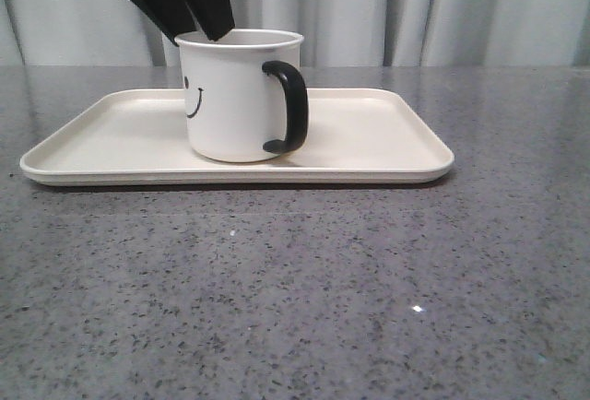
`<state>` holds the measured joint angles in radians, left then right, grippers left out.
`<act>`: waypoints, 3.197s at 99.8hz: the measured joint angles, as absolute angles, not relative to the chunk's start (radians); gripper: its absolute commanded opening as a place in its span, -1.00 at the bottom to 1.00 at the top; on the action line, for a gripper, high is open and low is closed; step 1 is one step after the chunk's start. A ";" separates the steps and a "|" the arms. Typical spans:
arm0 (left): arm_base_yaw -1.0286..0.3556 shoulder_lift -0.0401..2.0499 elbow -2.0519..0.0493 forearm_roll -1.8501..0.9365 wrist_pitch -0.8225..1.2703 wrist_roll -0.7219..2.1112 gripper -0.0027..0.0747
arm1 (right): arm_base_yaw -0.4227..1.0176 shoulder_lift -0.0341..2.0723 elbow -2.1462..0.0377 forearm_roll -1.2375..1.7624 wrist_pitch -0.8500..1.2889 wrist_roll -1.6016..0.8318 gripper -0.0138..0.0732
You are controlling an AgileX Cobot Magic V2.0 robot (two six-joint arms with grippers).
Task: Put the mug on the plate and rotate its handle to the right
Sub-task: 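Lower the mug onto the tray, open the left gripper, withdraw, then move the right gripper down over the mug's rim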
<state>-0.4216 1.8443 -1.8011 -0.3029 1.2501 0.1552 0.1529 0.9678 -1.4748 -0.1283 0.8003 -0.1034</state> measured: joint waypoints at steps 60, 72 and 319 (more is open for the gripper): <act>-0.422 1.711 -1.940 -0.191 1.254 0.155 -0.10 | 0.153 0.968 -1.475 -0.128 0.802 -0.103 0.56; -0.422 1.647 -1.976 -0.120 1.256 0.155 -0.10 | 0.153 0.968 -1.475 -0.128 0.802 -0.103 0.56; -0.422 1.254 -1.953 0.315 1.282 0.028 -0.98 | 0.498 1.822 -1.845 0.357 1.176 -0.234 0.56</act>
